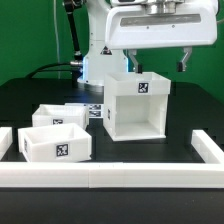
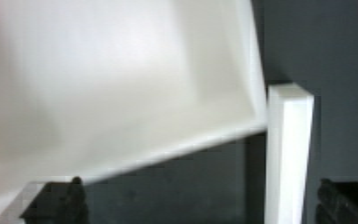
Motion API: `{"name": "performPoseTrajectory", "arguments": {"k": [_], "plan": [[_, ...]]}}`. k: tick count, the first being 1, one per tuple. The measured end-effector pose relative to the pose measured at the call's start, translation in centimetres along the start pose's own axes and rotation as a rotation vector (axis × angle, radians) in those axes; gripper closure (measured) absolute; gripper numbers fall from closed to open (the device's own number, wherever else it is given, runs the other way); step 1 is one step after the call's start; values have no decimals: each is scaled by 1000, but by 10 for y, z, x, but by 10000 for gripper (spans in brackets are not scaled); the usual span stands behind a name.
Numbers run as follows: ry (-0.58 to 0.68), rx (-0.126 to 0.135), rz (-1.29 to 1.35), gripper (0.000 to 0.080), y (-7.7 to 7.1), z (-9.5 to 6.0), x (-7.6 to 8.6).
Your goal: Assemble drawer
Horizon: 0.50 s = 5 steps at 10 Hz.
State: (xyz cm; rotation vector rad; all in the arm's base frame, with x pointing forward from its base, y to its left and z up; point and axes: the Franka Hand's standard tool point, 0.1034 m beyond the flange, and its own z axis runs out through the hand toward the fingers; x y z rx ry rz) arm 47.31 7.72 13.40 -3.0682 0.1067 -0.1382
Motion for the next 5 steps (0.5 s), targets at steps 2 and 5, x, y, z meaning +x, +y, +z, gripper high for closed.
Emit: {"name": "performPoseTrajectory", "arguments": {"k": [2,5], "plan": [[-10,-2,-13,150,-8,6,-17],[-15,-2,-46,150,-27,22,-39]]}}
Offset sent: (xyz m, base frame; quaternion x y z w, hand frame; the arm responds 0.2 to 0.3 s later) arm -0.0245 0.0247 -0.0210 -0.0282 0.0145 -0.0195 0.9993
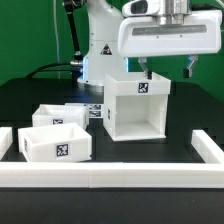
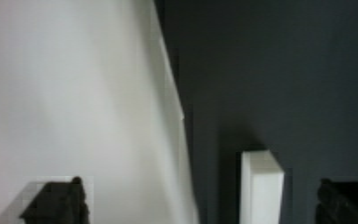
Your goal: Assemble drawer
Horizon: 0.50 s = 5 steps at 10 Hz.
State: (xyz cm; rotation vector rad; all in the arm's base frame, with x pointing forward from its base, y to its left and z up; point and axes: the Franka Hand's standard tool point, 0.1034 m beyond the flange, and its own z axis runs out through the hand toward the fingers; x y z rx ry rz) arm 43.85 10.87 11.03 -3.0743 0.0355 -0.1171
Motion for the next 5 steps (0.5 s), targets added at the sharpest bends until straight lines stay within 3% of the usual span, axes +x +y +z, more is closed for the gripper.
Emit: {"name": "performPoseTrajectory", "arguments": {"k": [3,5], "plan": [[0,2,-7,150,-1,4,-3],[4,5,-56,150,8,9,-2]]}}
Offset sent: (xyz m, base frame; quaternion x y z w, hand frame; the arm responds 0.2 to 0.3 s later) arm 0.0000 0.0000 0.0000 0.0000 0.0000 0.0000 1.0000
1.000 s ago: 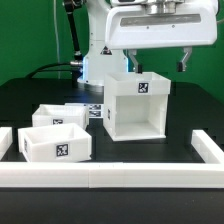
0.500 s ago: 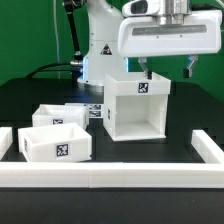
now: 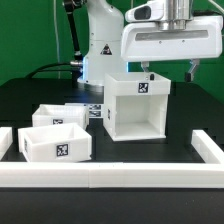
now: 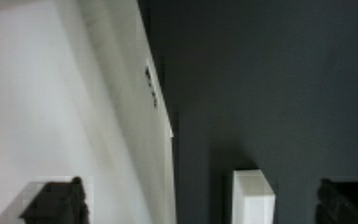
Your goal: Assemble drawer
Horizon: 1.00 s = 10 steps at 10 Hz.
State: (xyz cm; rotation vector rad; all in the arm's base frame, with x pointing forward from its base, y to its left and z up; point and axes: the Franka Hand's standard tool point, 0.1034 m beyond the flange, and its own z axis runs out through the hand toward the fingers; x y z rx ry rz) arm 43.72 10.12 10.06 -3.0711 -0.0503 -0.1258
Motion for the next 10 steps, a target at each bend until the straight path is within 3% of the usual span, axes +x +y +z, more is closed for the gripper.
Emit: {"name": "performPoseTrajectory", "arguments": {"k": [4,5,6,8,9,10], "plan": [[39,1,-40,150,-1,3,-8],[38,1,-40,277,-1,3,-8],[38,1,-40,277,-1,3,-8],[38,1,-44,548,0,3,-8],[38,1,-44,548,0,3,-8],[38,1,-44,722,0,3,-8]]}}
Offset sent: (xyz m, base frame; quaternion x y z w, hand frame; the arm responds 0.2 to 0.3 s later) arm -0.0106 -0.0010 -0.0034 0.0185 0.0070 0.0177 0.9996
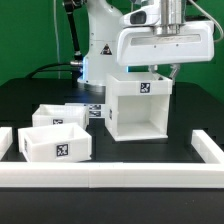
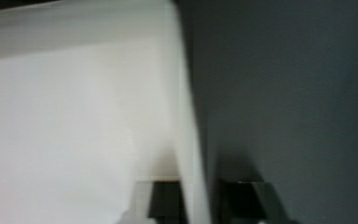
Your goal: Assemble drawer
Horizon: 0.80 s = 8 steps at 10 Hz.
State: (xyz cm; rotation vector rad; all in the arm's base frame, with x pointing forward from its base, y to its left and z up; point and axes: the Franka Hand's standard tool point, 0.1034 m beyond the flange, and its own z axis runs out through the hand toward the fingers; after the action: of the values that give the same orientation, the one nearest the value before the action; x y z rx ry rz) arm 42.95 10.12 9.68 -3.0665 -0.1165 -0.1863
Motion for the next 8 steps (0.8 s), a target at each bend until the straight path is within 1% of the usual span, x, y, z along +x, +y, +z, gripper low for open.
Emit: {"name": "performPoseTrajectory", "arguments": {"k": [1,6,7,8], "plan": [[1,0,0,762,0,0,1],[2,0,0,762,0,0,1],[3,0,-9,762,1,-1,2],[11,-1,-26,762,7,-2,9]]}}
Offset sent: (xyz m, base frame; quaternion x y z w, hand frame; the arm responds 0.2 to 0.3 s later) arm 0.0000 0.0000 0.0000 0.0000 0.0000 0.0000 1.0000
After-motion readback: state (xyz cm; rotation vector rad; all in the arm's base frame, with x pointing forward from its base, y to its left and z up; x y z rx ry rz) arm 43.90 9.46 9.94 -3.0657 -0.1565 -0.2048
